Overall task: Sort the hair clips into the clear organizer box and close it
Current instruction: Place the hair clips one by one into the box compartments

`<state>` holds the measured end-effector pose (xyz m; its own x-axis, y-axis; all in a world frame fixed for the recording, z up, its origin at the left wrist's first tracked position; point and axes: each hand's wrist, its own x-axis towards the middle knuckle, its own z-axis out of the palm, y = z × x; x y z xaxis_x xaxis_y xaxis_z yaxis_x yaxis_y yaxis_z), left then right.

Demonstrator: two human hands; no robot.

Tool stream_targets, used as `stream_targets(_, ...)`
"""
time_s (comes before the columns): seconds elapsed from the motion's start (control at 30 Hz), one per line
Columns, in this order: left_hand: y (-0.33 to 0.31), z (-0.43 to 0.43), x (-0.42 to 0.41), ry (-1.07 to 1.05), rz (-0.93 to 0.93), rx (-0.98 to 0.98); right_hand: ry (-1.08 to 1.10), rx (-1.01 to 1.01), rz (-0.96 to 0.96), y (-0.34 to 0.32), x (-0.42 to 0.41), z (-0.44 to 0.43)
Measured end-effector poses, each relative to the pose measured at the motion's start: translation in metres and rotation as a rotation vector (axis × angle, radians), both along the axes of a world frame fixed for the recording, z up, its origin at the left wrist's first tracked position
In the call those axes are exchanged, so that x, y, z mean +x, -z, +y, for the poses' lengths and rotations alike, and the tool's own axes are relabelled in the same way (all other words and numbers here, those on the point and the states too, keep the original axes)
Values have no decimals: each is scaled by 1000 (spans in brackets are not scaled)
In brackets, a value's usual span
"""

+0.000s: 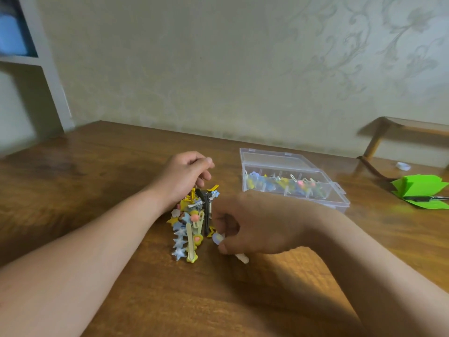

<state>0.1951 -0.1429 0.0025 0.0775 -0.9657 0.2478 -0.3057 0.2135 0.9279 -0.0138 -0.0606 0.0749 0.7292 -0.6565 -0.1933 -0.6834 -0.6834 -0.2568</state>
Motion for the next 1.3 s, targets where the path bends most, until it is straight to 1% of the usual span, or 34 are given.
stream_targets(0.07,0,0,0,11,29,8,38,18,-163,-6,-7,-8)
stream_targets(0.13,-1,1,-1,25,63,8,146,-37,-446,-12,-21,-23)
stream_targets(0.2,0,1,-1,30,91,4,346,-133,-714,-15,-41,-41)
stream_targets(0.23,0,1,-2,25,76,3,462,-186,-787,-13,-51,-50)
stream_targets(0.27,-1,2,-2,17,45,1,568,-233,-805,-11,-61,-57)
stream_targets(0.3,-1,3,-2,11,14,-2,652,-261,-779,-6,-69,-63)
stream_targets(0.37,-1,4,-2,11,-9,-6,729,-253,-675,5,-78,-72)
stream_targets(0.5,-1,4,0,15,-12,-11,698,-237,-441,17,-72,-77)
stream_targets(0.63,-2,4,0,16,-12,-16,658,-234,-322,22,-68,-78)
stream_targets(0.7,-2,5,-1,15,-14,-11,649,-232,-293,24,-69,-78)
stream_targets(0.9,-2,5,0,14,-16,-15,636,-225,-274,22,-70,-79)
stream_targets(1.07,-3,9,2,12,-23,-9,654,-323,-242,20,-69,-77)
stream_targets(1.13,-3,11,2,7,-27,-9,638,-412,-293,17,-65,-73)
stream_targets(1.2,-3,10,3,-7,-21,-5,579,-467,-398,12,-55,-66)
stream_targets(1.3,-3,9,4,0,44,4,450,-472,-471,7,-32,-47)
